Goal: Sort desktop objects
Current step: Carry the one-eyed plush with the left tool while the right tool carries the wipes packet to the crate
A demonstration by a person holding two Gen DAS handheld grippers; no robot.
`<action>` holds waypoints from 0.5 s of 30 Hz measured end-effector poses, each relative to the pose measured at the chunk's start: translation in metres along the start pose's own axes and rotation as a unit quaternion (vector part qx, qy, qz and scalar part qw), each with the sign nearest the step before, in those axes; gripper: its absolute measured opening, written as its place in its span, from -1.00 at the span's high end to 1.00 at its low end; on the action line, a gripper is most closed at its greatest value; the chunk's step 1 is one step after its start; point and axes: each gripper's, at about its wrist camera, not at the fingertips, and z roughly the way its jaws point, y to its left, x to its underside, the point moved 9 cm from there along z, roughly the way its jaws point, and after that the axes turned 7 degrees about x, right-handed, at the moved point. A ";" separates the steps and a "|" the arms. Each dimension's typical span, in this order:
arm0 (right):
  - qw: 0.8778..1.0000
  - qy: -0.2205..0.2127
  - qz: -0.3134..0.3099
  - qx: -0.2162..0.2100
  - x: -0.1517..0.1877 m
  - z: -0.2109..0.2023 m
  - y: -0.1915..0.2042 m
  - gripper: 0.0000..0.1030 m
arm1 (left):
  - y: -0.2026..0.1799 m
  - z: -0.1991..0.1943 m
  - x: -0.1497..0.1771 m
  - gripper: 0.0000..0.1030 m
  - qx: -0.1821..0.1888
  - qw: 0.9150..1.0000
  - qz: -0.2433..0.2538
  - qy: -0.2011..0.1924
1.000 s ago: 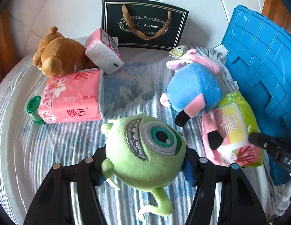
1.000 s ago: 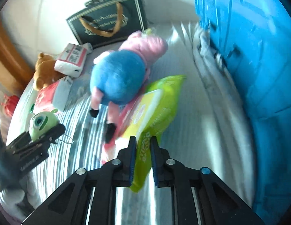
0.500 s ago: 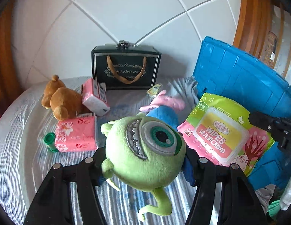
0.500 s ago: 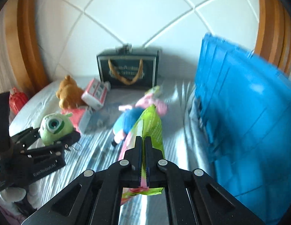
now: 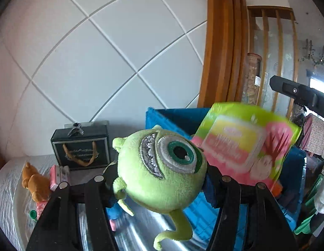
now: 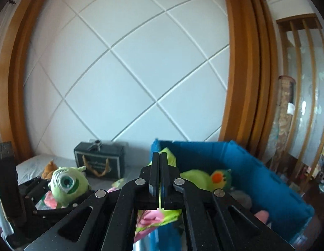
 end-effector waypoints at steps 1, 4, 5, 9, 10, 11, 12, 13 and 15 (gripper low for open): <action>1.000 -0.008 0.001 0.010 -0.008 -0.004 -0.015 0.99 | -0.016 0.004 -0.007 -0.19 0.006 1.000 0.005 -0.002; 0.999 -0.011 -0.002 0.040 -0.018 -0.005 -0.058 0.99 | -0.063 0.021 -0.018 -0.19 0.032 0.999 0.010 0.005; 0.999 -0.005 0.001 0.046 -0.015 -0.004 -0.074 0.99 | -0.081 0.027 -0.018 -0.19 0.036 0.999 0.017 0.009; 0.998 0.036 0.017 0.056 0.019 0.012 -0.127 0.99 | -0.144 0.053 -0.009 -0.19 0.055 0.997 0.043 0.038; 0.997 0.045 0.020 0.056 0.029 0.016 -0.137 0.99 | -0.155 0.060 -0.005 -0.20 0.055 0.996 0.051 0.047; 0.996 0.060 0.027 0.055 0.043 0.023 -0.150 0.99 | -0.166 0.066 -0.001 -0.20 0.055 0.995 0.059 0.058; 0.995 0.075 0.030 0.051 0.056 0.026 -0.159 0.99 | -0.175 0.072 0.003 -0.20 0.053 0.994 0.064 0.067; 0.994 0.090 0.032 0.047 0.069 0.033 -0.166 0.99 | -0.181 0.077 0.007 -0.21 0.051 0.994 0.064 0.078; 0.992 0.109 0.040 0.045 0.094 0.037 -0.178 0.99 | -0.191 0.089 0.018 -0.22 0.044 0.991 0.065 0.111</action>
